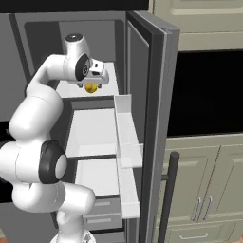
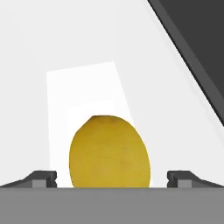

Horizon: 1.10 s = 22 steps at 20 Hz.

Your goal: Retrieve a lemon from the fridge and place it on the cutting board with the fish.

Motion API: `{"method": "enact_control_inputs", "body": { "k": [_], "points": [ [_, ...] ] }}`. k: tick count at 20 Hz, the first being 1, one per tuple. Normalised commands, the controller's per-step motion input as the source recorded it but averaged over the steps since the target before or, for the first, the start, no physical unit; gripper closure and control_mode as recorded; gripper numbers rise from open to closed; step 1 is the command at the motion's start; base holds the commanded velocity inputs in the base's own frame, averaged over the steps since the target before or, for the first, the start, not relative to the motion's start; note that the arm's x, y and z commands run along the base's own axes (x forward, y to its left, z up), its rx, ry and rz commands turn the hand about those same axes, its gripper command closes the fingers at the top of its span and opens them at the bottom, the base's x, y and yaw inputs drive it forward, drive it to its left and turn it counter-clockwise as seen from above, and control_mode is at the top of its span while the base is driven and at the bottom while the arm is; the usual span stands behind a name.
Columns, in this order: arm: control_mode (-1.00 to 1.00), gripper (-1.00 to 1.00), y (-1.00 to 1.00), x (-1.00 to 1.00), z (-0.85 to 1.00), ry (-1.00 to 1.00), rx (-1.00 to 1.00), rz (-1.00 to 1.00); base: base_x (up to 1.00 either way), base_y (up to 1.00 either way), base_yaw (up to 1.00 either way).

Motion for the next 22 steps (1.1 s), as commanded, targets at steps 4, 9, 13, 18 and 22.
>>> {"method": "enact_control_inputs", "body": {
  "k": [4, 9, 13, 18, 22],
  "points": [
    [-1.0, -1.0, 0.0, 0.04, -0.1, 0.0, 0.0, 0.0, 0.0, 0.0, 0.0],
    [-1.0, -1.0, 0.0, 0.01, -0.06, 0.0, 0.0, 0.0, 0.0, 0.0, 0.0],
    [-1.0, 1.0, 0.0, 0.0, -0.06, 0.0, 0.0, 0.0, 0.0, 0.0, 0.0],
    [-1.0, 1.0, 0.0, 0.0, -0.02, 0.0, 0.0, 0.0, 0.0, 0.0, 0.0],
    [-1.0, 1.0, 0.0, 0.0, 0.0, 0.0, 0.0, 0.0, 0.0, 0.0, 0.0]
  ]
}}
